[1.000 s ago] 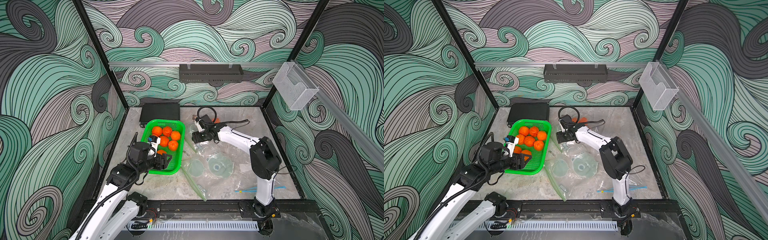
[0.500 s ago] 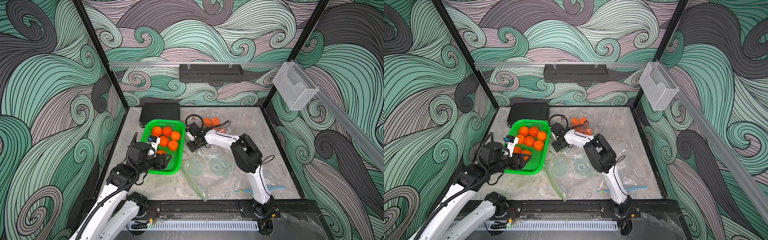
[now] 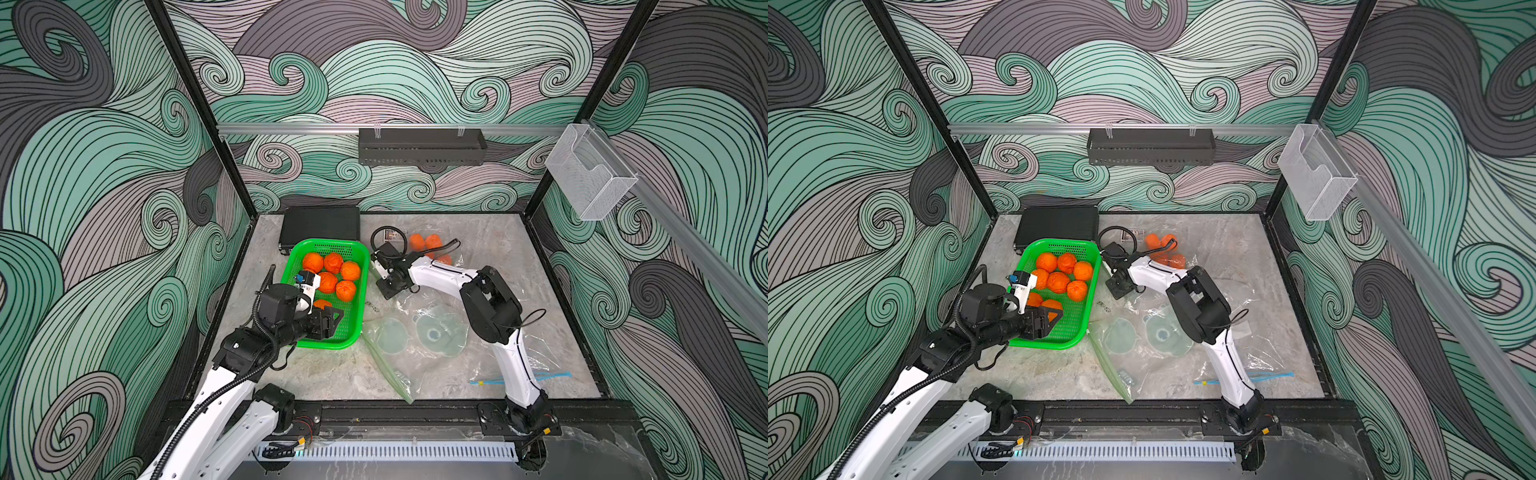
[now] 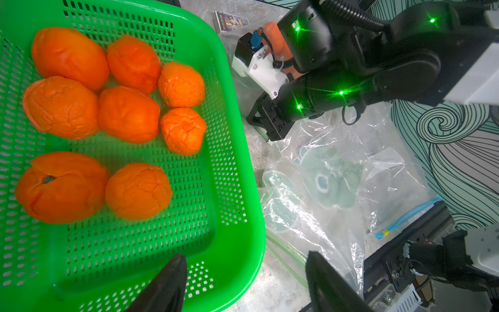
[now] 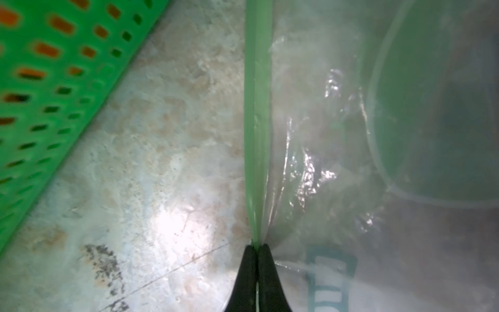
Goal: Open the zip-top bag and take out the orange
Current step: Pick up the zipper food storage bag at the center of the board.
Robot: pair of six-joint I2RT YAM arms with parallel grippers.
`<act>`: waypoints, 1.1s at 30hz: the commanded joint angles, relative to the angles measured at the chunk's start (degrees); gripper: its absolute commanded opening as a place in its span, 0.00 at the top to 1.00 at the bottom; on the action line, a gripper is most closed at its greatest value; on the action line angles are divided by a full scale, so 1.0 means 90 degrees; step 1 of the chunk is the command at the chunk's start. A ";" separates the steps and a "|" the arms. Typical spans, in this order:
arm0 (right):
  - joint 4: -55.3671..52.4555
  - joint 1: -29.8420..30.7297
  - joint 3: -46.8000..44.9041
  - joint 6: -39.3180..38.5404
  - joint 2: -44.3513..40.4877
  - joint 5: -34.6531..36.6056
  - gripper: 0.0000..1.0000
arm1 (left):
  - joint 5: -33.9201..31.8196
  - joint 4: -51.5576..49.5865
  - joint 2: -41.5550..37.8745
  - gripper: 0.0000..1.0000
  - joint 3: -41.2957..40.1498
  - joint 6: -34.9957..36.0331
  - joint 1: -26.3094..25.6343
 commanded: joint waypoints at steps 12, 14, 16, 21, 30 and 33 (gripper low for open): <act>0.0132 -0.1229 0.0316 0.0865 -0.1347 -0.1499 1.00 | -0.0076 0.0013 0.0022 0.30 -0.0011 0.0058 0.0009; 0.0180 -0.1367 0.0214 0.0984 -0.1616 -0.1649 1.00 | -0.0068 0.0013 0.0017 0.30 -0.0010 0.0058 0.0011; 0.0238 -0.1457 0.0091 0.1001 -0.1896 -0.1699 1.00 | -0.0062 0.0022 0.0024 0.30 -0.0005 0.0058 0.0002; 0.0317 -0.1776 -0.0087 0.1070 -0.2575 -0.1721 1.00 | 0.0596 0.0251 0.0153 0.32 -0.0041 0.0100 0.0013; 0.0443 -0.2274 -0.0577 0.1238 -0.3697 -0.1793 1.00 | 0.2215 0.1700 0.1254 0.45 -0.0035 -0.0465 -0.1407; 0.0459 -0.2400 -0.0673 0.1342 -0.3968 -0.1835 1.00 | 0.1961 0.2068 0.1766 0.50 -0.0103 -0.0636 -0.2052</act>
